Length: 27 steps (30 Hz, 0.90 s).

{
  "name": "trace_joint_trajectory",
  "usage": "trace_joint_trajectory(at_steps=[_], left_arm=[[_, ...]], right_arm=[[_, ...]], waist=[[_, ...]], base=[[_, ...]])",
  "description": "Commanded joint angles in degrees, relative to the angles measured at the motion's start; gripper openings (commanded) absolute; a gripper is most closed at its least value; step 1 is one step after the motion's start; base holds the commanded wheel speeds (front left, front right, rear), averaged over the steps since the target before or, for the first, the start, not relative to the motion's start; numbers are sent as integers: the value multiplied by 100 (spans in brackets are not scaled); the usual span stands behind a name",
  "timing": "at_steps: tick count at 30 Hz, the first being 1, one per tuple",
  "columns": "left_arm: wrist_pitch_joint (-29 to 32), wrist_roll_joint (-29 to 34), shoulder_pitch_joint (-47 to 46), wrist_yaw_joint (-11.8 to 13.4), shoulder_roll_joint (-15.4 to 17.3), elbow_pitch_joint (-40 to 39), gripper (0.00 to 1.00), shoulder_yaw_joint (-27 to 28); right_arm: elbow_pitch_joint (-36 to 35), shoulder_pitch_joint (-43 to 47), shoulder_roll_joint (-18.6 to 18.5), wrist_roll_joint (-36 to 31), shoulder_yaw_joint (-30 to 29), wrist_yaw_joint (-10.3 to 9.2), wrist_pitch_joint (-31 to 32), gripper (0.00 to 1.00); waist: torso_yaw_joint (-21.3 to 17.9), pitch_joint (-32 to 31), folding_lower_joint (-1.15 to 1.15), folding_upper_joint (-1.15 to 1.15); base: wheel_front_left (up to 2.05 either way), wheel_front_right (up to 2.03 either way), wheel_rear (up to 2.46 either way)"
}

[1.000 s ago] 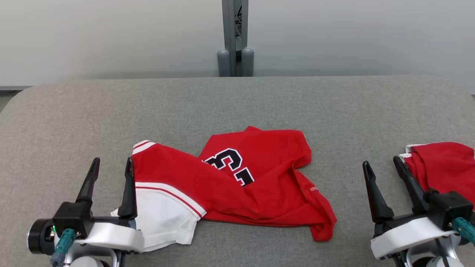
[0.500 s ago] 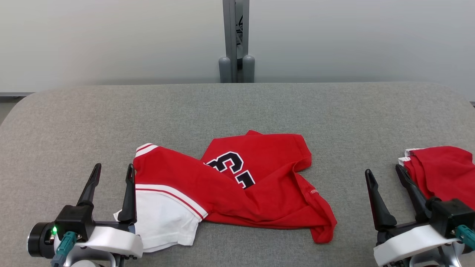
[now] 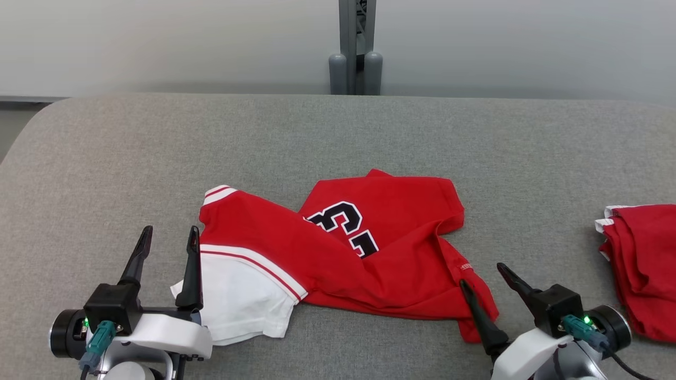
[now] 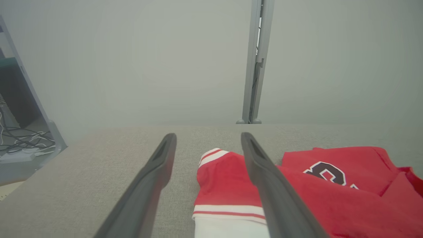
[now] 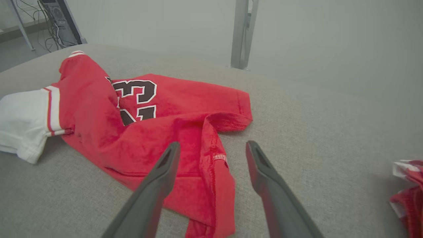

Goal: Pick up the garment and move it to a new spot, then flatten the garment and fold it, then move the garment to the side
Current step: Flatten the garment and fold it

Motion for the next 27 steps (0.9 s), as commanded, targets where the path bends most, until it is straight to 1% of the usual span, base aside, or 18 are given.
trace_joint_trajectory(at_steps=[1, 7, 8, 9, 10, 11, 12, 13, 14, 15, 20, 21, 22, 23, 24, 25, 26, 27], left_arm=[[-29, -37, -125, 17, 12, 21, 100, 13], [-35, 12, -320, -63, -73, 91, 100, -54], [-38, 18, -365, -68, -88, 115, 100, -68], [-43, -1, -387, -91, -113, 128, 100, -65], [-47, 1, -416, -96, -118, 137, 100, -55], [-49, 18, -452, -104, -126, 161, 100, -52], [-52, 25, -482, -109, -143, 176, 100, -49], [-57, 30, -503, -114, -160, 187, 100, -46], [-60, 39, -513, -119, -171, 204, 100, -48], [-63, 47, -534, -136, -187, 226, 100, -50], [-67, 77, -575, -163, -242, 297, 100, -4], [-68, 81, -577, -168, -248, 297, 100, 15], [-68, 94, -577, -178, -254, 293, 100, 31], [-68, 109, -577, -190, -265, 292, 100, 38], [-69, 122, -577, -201, -272, 295, 100, 52], [-69, 132, -580, -214, -276, 295, 100, 64], [-69, 140, -583, -212, -283, 296, 100, 78], [-70, 145, -586, -214, -284, 303, 100, 91]], right_arm=[[152, -126, -65, -46, 55, -2, -42, 100], [1058, -643, -152, -308, 232, -2, -184, 100], [1203, -728, -151, -339, 228, -2, -228, 93], [1359, -796, -147, -381, 249, -2, -249, 74], [1508, -866, -166, -432, 261, -2, -247, 59], [1628, -945, -168, -452, 276, -2, -282, 49], [1729, -1026, -153, -465, 286, -2, -322, 45], [1845, -1086, -151, -487, 267, -2, -335, 34], [1921, -1128, -137, -467, 213, -2, -394, 13], [1987, -1170, -126, -455, 144, -2, -437, 0], [2173, -1197, -4, -225, -270, -2, -608, 0], [2174, -1183, 9, -215, -360, -2, -643, 13], [2206, -1156, 51, -29, -468, -2, -672, 32], [2246, -1127, 88, 111, -568, -2, -669, 47], [2279, -1130, 88, 115, -675, -2, -691, 49], [2320, -1137, 120, 259, -789, -2, -728, 72], [2366, -1137, 151, 370, -863, -2, -734, 98], [2395, -1152, 155, 351, -923, -1, -758, 100]], waist=[[64, 100, 0, 0], [159, 394, 0, 0], [179, 422, 0, 0], [194, 448, 0, 0], [206, 485, 0, 0], [216, 515, 0, 0], [221, 540, 0, 0], [227, 558, 0, 0], [235, 579, 0, 0], [241, 596, 0, 0], [228, 627, 0, 0], [220, 633, 0, 0], [209, 638, 0, 0], [201, 644, 0, 0], [193, 649, 0, 0], [182, 654, 0, 0], [172, 661, 0, 0], [161, 665, 0, 0]], base=[[0, 0, 0], [0, 0, 0], [0, 0, 0], [0, 0, 0], [0, 0, 0], [0, 0, 0], [0, 0, 0], [0, 0, 0], [0, 0, 0], [0, 0, 0], [0, 0, 0], [0, 0, 0], [0, 0, 0], [0, 0, 0], [0, 0, 0], [0, 0, 0], [0, 0, 0], [0, 0, 0]])
